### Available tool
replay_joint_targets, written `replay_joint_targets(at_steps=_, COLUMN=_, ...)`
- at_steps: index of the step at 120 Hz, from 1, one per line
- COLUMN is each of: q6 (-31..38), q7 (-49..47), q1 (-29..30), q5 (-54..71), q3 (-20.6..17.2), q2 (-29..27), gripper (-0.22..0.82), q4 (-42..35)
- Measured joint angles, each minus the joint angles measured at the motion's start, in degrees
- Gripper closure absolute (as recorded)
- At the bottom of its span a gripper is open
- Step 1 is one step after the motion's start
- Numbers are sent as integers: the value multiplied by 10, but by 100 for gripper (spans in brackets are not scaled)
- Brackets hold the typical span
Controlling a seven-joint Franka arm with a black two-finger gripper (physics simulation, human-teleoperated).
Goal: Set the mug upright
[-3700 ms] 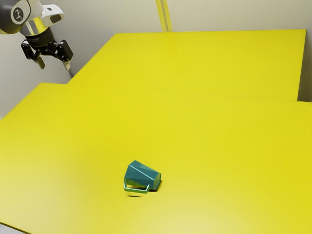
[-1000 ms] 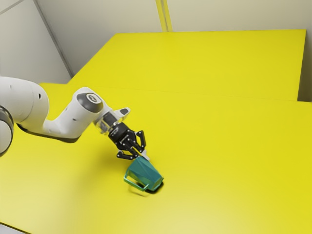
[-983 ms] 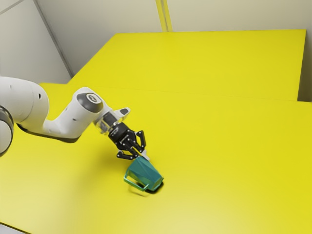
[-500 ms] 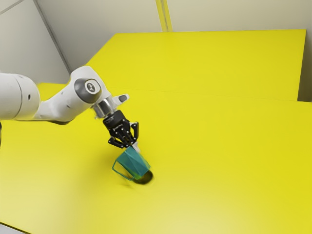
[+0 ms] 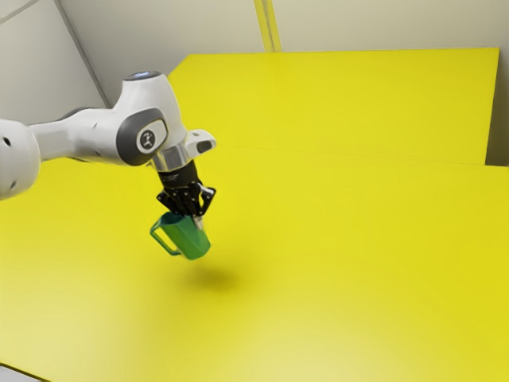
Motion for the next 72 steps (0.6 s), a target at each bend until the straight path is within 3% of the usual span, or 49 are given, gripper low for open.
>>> replay_joint_targets(at_steps=39, q6=78, q7=-15, q1=39, q5=41, q3=-1, q2=50, gripper=77, q4=5)
replay_joint_targets(at_steps=72, q6=120, q7=-24, q1=9, q5=45, q3=0, q2=86, gripper=77, q4=6)
